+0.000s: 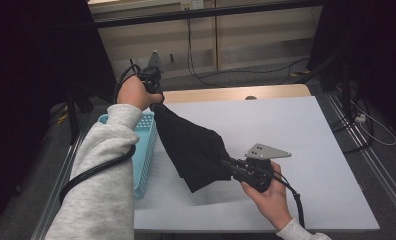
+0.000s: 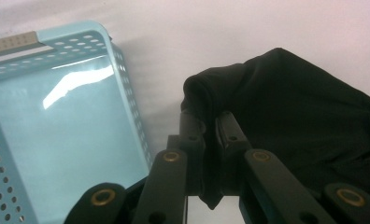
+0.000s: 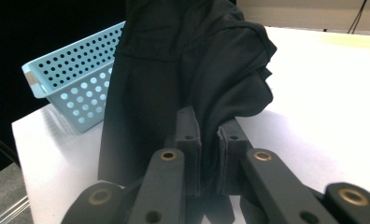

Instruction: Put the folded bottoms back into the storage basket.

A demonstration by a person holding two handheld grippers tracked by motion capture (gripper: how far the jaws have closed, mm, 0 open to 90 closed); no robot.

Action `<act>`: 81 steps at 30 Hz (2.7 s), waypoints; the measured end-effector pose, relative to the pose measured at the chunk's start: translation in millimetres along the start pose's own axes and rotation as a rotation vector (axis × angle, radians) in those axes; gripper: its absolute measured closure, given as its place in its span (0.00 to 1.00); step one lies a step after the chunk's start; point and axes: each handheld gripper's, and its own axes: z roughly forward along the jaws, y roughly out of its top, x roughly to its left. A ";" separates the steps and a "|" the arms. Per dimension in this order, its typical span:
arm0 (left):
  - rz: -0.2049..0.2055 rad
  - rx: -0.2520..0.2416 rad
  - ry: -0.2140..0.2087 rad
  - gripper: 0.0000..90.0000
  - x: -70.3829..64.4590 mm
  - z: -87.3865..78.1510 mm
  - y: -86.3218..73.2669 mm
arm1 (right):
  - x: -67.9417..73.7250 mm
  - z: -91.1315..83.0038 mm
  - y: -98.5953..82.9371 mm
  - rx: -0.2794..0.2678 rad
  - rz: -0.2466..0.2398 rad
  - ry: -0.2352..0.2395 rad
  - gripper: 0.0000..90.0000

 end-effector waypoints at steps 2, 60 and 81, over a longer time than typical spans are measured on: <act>0.004 0.000 0.004 0.93 1.4 -3.4 -0.3 | 2.7 1.9 1.9 -0.001 0.000 0.009 0.91; -0.066 -0.051 0.062 0.93 47.9 -68.1 -12.3 | 51.0 30.7 47.5 -0.083 -0.090 0.092 0.91; -0.116 -0.063 0.082 0.93 67.2 -80.2 -21.6 | 73.3 45.6 57.8 -0.086 -0.114 0.141 0.91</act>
